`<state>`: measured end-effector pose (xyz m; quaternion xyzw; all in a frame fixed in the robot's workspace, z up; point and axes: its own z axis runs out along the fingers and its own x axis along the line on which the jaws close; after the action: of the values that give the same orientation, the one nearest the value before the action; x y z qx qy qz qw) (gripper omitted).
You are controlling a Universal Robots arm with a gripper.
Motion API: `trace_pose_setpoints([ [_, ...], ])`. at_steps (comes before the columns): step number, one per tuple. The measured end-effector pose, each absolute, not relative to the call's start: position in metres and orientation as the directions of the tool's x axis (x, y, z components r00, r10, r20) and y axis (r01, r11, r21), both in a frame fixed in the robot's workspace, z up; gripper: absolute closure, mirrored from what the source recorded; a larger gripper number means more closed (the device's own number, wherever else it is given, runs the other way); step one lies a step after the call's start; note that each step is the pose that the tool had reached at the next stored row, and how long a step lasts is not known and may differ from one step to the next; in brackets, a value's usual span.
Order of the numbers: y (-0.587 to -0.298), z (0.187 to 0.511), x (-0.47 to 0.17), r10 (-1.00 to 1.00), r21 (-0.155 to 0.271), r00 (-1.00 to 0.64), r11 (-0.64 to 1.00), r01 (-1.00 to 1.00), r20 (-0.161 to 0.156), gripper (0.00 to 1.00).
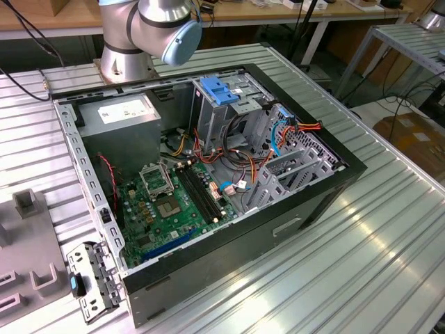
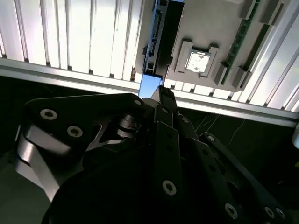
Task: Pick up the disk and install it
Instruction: 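Pick up the disk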
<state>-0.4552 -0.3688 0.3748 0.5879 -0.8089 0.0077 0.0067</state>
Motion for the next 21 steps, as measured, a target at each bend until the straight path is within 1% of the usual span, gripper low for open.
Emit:
trace_pose_setpoints([
  [6, -0.368, 0.367, -0.458, -0.983, -0.005, -0.185, 0.185, -0.983, 0.020, 0.89],
  [11, -0.368, 0.357, -0.459, -0.996, -0.004, -0.085, 0.085, -0.996, 0.019, 0.58],
  [13, -0.368, 0.353, -0.463, -0.997, -0.004, -0.077, 0.077, -0.997, 0.018, 0.58],
  [14, -0.368, 0.352, -0.465, -0.997, -0.005, -0.075, 0.075, -0.997, 0.017, 0.52],
  [21, -0.363, 0.342, -0.471, -0.998, -0.004, -0.063, 0.063, -0.998, 0.009, 0.52],
])
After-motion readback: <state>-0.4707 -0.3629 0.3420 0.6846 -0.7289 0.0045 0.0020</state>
